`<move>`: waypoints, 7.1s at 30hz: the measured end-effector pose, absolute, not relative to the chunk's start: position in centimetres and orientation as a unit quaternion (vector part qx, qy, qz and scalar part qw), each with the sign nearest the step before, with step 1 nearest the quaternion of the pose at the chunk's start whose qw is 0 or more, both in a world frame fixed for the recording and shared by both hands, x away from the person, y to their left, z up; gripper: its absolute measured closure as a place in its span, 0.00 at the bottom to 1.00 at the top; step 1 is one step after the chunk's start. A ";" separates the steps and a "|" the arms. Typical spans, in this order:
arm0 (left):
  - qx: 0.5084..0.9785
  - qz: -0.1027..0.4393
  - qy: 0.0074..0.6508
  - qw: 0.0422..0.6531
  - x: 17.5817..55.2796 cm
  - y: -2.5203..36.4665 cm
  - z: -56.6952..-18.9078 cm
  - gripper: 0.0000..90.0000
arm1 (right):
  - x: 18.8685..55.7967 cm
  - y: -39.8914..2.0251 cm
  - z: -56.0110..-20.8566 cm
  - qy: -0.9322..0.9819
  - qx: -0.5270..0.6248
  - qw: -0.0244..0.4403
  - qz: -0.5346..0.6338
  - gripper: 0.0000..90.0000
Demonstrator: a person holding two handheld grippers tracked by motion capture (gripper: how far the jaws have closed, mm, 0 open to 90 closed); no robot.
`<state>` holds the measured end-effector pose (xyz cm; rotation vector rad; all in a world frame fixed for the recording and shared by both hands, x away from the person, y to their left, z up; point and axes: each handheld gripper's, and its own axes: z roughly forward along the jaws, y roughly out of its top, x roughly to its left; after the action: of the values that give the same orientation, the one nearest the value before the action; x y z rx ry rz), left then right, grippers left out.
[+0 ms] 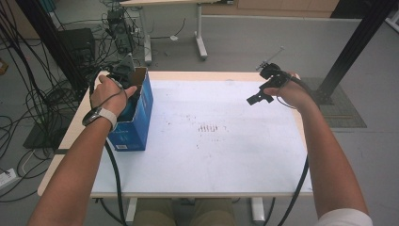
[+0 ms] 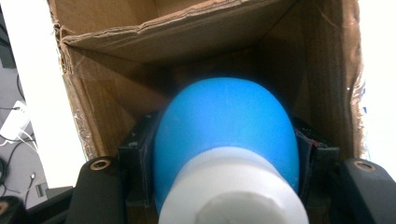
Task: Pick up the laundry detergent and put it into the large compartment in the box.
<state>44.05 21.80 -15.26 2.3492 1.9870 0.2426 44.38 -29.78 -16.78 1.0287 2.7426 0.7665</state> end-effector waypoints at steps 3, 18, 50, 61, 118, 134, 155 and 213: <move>0.761 0.079 0.644 0.027 44.1 21.8 -15.3 0.41 | 44.3 -29.9 -16.7 0.904 0.339 0.057 0.253 0.12; 0.760 0.076 0.644 0.027 44.1 22.0 -15.2 0.41 | 44.3 -30.0 -16.7 0.903 0.340 0.057 0.257 0.12; 0.760 0.075 0.645 0.031 43.9 22.3 -15.2 0.41 | 43.9 -30.0 -16.4 0.902 0.342 0.061 0.258 0.12; 0.759 0.075 0.646 0.031 43.9 22.2 -15.2 0.41 | 44.1 -30.0 -16.5 0.902 0.341 0.060 0.259 0.12; 0.761 0.077 0.642 0.038 43.8 22.6 -15.3 0.40 | 44.3 -29.8 -16.8 0.903 0.341 0.056 0.254 0.12; 0.765 0.066 0.639 0.054 43.7 23.6 -14.5 0.29 | 44.2 -29.7 -16.8 0.904 0.339 0.055 0.255 0.12; 0.777 0.044 0.622 0.083 43.2 25.4 -12.5 0.16 | 43.7 -29.9 -16.5 0.903 0.339 0.056 0.259 0.12; 0.943 0.030 0.307 0.124 40.2 19.1 -2.7 0.06 | 40.9 -31.7 -15.0 0.891 0.347 0.079 0.281 0.12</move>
<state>40.22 19.09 -2.73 2.7509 0.8942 0.0861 40.85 -31.73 -15.02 1.0374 2.6683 0.8418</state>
